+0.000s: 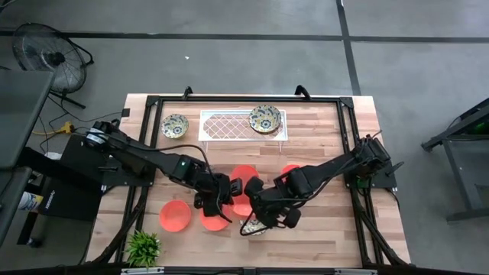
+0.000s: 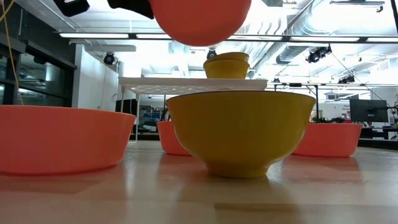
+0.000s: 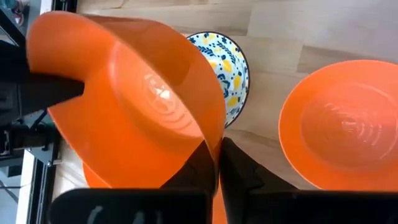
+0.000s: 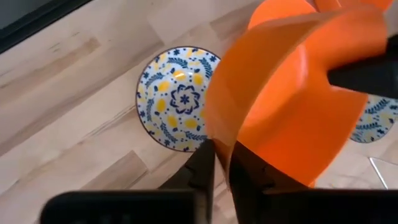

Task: Pick & Place Mini bowls
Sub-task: Put the orange bowl on the shelf

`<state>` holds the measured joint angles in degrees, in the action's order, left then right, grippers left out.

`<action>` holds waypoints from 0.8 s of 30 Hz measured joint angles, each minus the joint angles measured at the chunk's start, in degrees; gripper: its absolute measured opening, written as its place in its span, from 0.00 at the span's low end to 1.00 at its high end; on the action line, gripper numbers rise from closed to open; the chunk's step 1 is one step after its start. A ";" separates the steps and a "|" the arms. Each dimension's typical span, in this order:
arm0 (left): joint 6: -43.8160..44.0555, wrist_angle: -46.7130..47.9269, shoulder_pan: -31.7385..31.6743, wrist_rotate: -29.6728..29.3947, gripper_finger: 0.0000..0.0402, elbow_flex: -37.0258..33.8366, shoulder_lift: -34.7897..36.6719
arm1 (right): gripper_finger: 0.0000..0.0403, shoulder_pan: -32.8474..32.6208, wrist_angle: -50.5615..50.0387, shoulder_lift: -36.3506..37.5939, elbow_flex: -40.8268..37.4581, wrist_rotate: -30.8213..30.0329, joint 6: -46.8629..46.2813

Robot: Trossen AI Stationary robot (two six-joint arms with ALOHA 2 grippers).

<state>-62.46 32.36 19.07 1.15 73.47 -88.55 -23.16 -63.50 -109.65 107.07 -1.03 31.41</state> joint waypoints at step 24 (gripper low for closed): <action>23.37 23.24 0.00 -19.69 0.00 8.96 1.22 | 0.59 -0.02 -0.86 11.20 -0.09 -22.34 -34.95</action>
<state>-39.09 55.60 19.07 -18.54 82.44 -87.33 -23.18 -64.36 -98.45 106.98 -23.37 -3.54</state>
